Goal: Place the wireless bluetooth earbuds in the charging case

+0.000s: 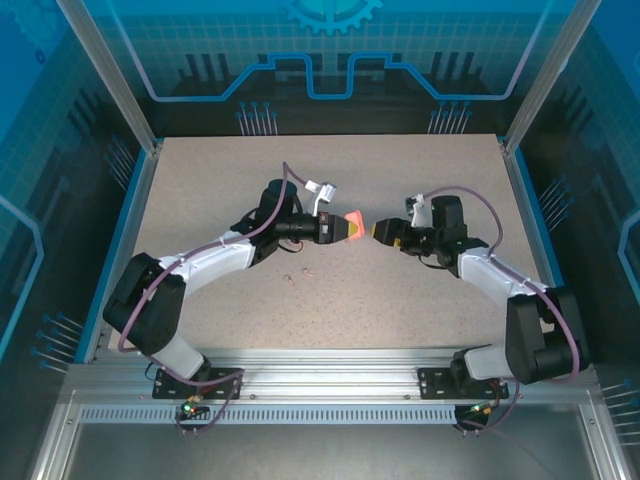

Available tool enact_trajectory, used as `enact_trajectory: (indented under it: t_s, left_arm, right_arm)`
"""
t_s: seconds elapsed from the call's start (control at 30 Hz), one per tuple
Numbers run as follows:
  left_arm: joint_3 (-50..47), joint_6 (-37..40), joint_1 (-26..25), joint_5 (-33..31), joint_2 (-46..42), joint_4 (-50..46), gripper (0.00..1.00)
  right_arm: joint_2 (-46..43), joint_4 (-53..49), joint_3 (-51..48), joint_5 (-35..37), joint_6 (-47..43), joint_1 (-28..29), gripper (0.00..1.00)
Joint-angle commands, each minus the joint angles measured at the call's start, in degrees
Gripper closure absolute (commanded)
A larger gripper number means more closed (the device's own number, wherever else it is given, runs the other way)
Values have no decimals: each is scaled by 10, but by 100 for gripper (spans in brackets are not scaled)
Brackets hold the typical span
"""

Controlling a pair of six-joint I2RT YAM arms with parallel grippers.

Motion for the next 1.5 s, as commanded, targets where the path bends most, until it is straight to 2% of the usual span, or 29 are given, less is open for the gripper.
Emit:
enact_trajectory:
  t_s: [0.0,0.23,0.63,0.87,1.03,1.27,1.37,1.47]
  left_arm:
    - [11,8,-1,21,-8,22,98]
    - [16,5,-1,29,-6,27,98]
    - [20,-6,-8,30,-2,41,99]
    - [24,-7,-12,34,-1,43,99]
    - [28,-7,-14,38,0,43,99]
    - [28,-9,-17,38,4,46,99]
    - [29,-9,-17,37,5,48,100]
    - [31,-10,-18,37,6,50,100]
  right_arm:
    - [-56,-3,-1,-39,-10,-4,28]
    - [-78,4,12,-100,-23,0,30]
    - [-19,26,45,-109,-22,20,39]
    - [7,29,51,-107,-28,23,53]
    - [26,32,68,-143,-40,24,66]
    - [41,17,85,-214,-69,24,68]
    - [41,15,86,-223,-73,24,74]
    - [43,14,87,-224,-73,24,88]
